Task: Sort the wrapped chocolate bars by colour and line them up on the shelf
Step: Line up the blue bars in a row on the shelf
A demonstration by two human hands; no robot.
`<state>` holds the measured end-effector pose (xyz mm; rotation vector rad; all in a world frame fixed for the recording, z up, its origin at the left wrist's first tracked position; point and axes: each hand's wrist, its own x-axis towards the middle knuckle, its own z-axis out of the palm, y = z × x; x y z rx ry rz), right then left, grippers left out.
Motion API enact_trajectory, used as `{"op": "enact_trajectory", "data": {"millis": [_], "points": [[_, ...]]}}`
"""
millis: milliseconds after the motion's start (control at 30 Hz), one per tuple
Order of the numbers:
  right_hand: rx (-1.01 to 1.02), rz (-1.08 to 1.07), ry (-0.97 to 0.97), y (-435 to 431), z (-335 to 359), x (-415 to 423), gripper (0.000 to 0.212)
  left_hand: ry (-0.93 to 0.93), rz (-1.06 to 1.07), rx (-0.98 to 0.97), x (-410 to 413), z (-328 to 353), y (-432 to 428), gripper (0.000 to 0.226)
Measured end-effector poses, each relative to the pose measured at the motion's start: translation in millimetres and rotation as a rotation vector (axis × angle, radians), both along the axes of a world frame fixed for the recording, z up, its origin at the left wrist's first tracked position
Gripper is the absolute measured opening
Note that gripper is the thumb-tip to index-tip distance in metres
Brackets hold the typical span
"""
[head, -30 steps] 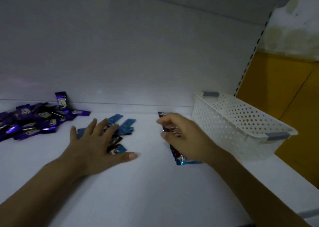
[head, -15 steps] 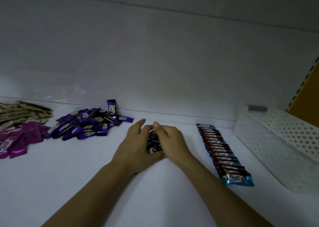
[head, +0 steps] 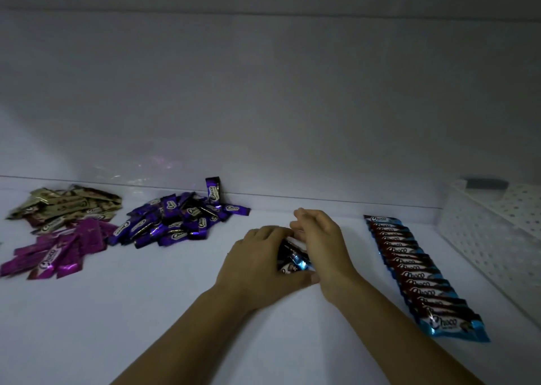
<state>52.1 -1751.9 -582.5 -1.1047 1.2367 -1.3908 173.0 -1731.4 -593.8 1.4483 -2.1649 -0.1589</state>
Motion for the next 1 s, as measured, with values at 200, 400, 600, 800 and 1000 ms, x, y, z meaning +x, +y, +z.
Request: {"op": "enact_trajectory", "data": {"millis": [200,400,600,800,1000], "points": [[-0.009,-0.075,-0.043,0,4,-2,0.017,-0.055,0.017,-0.067,-2,5,-2,0.033],[-0.021,-0.086,-0.037,2,7,-1,0.027,0.105,0.074,-0.118,2,4,-8,0.015],[-0.106,-0.017,0.100,4,3,0,0.017,0.449,0.209,-0.225,11,9,-12,0.021],[-0.085,0.424,0.434,16,2,4,0.022,0.781,0.257,-0.225,19,15,-16,0.021],[-0.449,0.382,1.195,20,-11,14,0.058,0.935,0.287,-0.229,24,19,-18,0.010]]}}
